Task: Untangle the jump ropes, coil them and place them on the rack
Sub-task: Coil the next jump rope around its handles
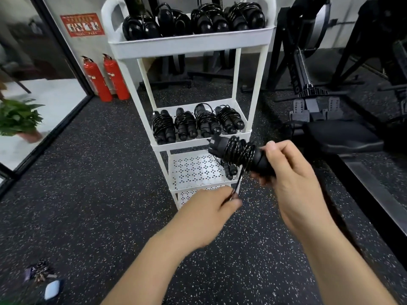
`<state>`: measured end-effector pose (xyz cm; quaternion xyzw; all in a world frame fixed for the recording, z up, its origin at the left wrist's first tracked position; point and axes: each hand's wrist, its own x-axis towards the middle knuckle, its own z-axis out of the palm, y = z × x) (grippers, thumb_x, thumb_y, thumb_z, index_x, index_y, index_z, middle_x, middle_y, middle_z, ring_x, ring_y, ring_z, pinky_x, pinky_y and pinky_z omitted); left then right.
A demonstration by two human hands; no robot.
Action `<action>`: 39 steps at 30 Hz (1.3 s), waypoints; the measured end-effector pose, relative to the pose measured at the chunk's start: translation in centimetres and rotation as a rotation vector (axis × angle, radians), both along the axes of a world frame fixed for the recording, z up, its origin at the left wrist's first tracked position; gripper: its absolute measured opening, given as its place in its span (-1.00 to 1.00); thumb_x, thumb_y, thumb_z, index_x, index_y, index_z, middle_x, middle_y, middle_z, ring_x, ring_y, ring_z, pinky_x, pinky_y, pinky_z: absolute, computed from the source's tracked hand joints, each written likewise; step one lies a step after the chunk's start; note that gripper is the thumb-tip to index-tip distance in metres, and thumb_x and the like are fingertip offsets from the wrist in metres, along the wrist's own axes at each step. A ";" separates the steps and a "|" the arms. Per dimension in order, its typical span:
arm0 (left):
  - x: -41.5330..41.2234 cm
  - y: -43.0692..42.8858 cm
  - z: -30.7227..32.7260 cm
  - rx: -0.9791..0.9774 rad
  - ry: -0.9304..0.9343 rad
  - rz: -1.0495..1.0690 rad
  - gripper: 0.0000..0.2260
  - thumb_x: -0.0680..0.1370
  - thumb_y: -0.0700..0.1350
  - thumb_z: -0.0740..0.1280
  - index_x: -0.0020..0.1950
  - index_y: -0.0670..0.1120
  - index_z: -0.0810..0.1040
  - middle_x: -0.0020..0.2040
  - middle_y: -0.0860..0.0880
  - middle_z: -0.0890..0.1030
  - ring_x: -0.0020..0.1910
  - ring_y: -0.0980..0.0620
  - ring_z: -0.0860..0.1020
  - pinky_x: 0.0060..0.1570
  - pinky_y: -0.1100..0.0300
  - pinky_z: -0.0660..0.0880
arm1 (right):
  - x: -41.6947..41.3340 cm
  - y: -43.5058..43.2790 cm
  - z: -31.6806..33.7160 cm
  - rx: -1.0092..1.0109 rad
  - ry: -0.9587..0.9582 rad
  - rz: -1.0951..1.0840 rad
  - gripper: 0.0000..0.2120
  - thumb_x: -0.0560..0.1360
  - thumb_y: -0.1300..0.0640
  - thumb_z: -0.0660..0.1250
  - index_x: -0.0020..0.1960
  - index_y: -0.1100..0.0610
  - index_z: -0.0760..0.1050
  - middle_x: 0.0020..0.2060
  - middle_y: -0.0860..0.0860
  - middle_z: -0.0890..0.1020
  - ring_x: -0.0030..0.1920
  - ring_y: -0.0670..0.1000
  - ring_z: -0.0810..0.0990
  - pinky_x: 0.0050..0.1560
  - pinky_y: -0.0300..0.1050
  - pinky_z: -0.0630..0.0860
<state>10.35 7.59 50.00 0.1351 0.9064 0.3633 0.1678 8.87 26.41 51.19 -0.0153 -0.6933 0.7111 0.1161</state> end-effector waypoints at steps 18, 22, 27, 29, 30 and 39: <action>-0.3 -5.5 4.9 0.393 0.206 0.204 -0.84 0.39 0.01 0.65 -0.15 0.07 0.71 -0.28 -0.01 0.66 -0.35 0.15 0.50 -0.29 0.31 0.47 | 0.8 -1.2 -0.7 0.496 -0.148 0.435 -0.65 0.71 -0.16 0.29 -0.11 0.08 0.50 -0.19 0.08 0.62 -0.20 0.07 0.56 -0.14 0.01 0.43; -1.1 -6.5 3.9 0.534 0.168 0.179 -0.76 0.31 0.00 0.65 -0.12 -0.02 0.71 -0.14 -0.24 0.64 -0.20 0.00 0.55 -0.14 0.23 0.54 | 1.8 -1.7 0.5 0.290 -0.275 0.633 -0.65 0.73 -0.10 0.29 -0.16 0.07 0.45 -0.28 0.08 0.63 -0.27 0.08 0.60 -0.28 -0.10 0.41; -2.4 -6.6 2.3 0.622 -0.009 0.061 -0.69 0.43 0.04 0.64 -0.03 -0.12 0.66 -0.23 0.07 0.64 -0.25 0.17 0.55 -0.19 0.37 0.49 | 2.5 -1.9 1.5 0.088 -0.285 0.718 -0.67 0.73 -0.08 0.30 -0.13 0.08 0.45 -0.23 0.13 0.62 -0.25 0.13 0.59 -0.29 -0.10 0.39; -3.1 -6.0 2.0 0.630 -0.064 0.037 -0.59 0.40 0.21 0.63 -0.03 -0.08 0.66 -0.26 0.12 0.61 -0.33 0.21 0.52 -0.27 0.39 0.46 | 2.6 -2.0 1.7 -0.022 -0.269 0.706 -0.69 0.73 -0.07 0.32 -0.09 0.11 0.48 -0.21 0.18 0.64 -0.27 0.14 0.57 -0.34 -0.10 0.38; -3.2 -5.7 1.7 0.684 -0.100 0.052 -0.56 0.37 0.27 0.63 -0.04 -0.04 0.67 -0.25 0.10 0.62 -0.34 0.19 0.53 -0.30 0.37 0.47 | 2.7 -2.0 1.7 -0.077 -0.262 0.693 -0.69 0.72 -0.07 0.34 -0.05 0.15 0.49 -0.20 0.19 0.65 -0.29 0.14 0.57 -0.36 -0.11 0.39; -1.8 -2.0 0.5 0.773 -0.164 0.376 -0.73 0.72 -0.29 0.20 -0.08 -0.11 0.62 -0.23 -0.10 0.54 -0.20 -0.07 0.34 -0.21 0.18 0.36 | 2.0 -3.6 1.7 -0.561 -0.247 0.471 -0.46 0.66 -0.20 0.25 0.17 0.28 0.67 -0.16 0.21 0.67 -0.29 0.07 0.54 -0.33 -0.18 0.57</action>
